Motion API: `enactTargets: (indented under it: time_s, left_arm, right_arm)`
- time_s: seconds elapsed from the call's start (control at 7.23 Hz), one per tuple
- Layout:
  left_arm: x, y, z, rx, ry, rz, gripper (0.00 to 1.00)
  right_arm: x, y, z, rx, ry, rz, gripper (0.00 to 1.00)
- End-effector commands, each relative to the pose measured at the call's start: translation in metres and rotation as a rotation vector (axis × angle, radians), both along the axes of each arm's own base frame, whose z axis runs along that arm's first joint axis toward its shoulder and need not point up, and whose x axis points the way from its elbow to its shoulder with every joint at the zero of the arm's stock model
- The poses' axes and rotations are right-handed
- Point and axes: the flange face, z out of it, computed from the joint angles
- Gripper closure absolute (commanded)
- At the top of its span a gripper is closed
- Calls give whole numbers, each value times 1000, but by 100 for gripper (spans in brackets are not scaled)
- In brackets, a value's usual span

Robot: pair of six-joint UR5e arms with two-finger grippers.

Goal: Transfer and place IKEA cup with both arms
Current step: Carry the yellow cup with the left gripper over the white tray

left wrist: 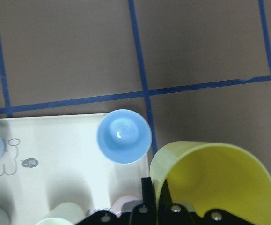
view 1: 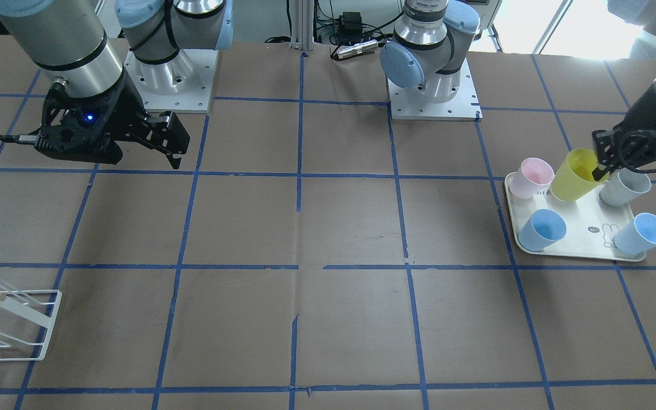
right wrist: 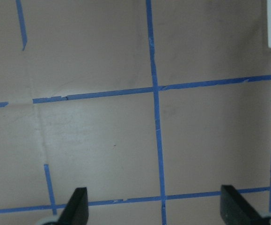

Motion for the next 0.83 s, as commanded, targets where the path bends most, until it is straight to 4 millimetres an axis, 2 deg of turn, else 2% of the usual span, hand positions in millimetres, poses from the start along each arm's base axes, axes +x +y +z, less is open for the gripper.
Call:
enactTargets:
  time_s: [0.0, 0.28, 0.42, 0.69]
  left_arm:
    - [81, -33, -23, 41, -21, -62, 100]
    - [99, -50, -68, 82, 4, -83, 100]
    - [96, -60, -79, 69, -13, -105, 100]
    - [100, -65, -113, 83, 5, -154, 100]
  right_arm:
    - [-6, -7, -2, -52, 68, 2, 0]
    - [-5, -12, 2, -101, 59, -5, 0]
    - [-5, -12, 2, -103, 59, -4, 0]
    - [-5, -12, 2, -104, 59, -3, 0]
